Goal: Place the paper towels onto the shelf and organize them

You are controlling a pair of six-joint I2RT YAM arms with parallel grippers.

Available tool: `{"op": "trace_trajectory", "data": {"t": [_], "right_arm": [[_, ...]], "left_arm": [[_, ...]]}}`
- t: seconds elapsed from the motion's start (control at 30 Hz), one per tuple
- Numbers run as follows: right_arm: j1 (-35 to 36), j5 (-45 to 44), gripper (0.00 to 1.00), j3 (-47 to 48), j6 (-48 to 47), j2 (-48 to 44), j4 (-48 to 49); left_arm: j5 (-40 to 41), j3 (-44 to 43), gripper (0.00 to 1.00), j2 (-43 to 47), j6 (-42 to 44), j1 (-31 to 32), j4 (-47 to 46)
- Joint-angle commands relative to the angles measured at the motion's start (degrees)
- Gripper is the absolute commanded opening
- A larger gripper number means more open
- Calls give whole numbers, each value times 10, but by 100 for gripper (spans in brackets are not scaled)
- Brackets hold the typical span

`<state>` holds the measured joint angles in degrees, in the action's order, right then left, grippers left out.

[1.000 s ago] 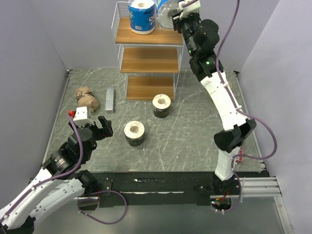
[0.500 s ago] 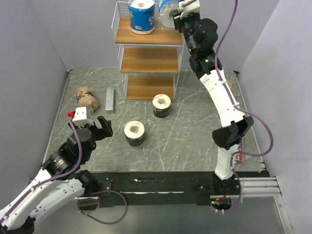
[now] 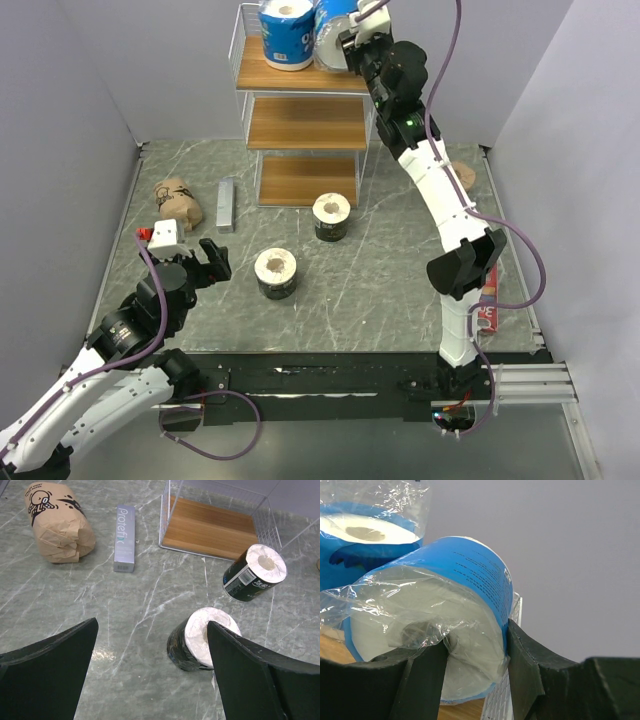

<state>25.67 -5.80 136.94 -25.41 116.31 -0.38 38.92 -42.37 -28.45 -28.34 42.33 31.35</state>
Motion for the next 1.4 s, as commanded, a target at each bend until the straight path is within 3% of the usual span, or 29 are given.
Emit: {"op": "trace_trajectory", "data": {"t": [0.0,0.27,0.4,0.67,0.87,1.13,1.27,1.37], "right_arm": [[21,25,25,20,-4,-12,62],[36,33,25,0,-5,-21,64],[37,-13,25,10,6,-28,41],[34,-87,28,39,164,-64,-127],[34,-112,30,32,253,-92,-187],[40,-102,24,60,400,-134,-318],[42,-122,22,9,454,-163,-312],[43,-121,23,56,488,-135,-334]], "left_arm": [[6,3,96,3,-7,-2,-9],[6,1,97,-2,-3,-2,-10],[7,2,96,-1,-3,-3,-10],[2,2,96,-3,1,-4,-14],[-4,3,96,-5,1,-7,-15],[-5,2,96,-4,-1,-7,-13],[-8,3,97,-5,2,-8,-16],[-11,3,97,-6,1,-8,-14]]}}
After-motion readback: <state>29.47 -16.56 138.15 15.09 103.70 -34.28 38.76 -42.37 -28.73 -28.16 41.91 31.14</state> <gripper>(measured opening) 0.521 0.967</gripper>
